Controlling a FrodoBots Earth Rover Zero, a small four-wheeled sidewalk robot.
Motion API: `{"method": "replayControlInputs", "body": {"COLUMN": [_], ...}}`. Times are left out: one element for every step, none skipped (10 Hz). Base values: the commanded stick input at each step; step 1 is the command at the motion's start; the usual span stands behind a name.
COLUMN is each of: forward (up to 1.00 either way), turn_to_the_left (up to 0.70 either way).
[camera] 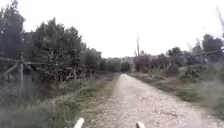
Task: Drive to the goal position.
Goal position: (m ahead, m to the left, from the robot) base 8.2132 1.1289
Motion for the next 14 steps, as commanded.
{"method": "replayControlInputs", "body": {"forward": [0.70,0.70,0.70,0.70,0.70,0.70,0.70,0.70,0.70,0.70,0.70,0.70,0.70,0.70], "turn_to_the_left": [-0.01,-0.06,-0.31,-0.25,-0.12,0.00,0.00,0.00,0.00,-0.08,-0.23,-0.06,0.00,0.00]}}
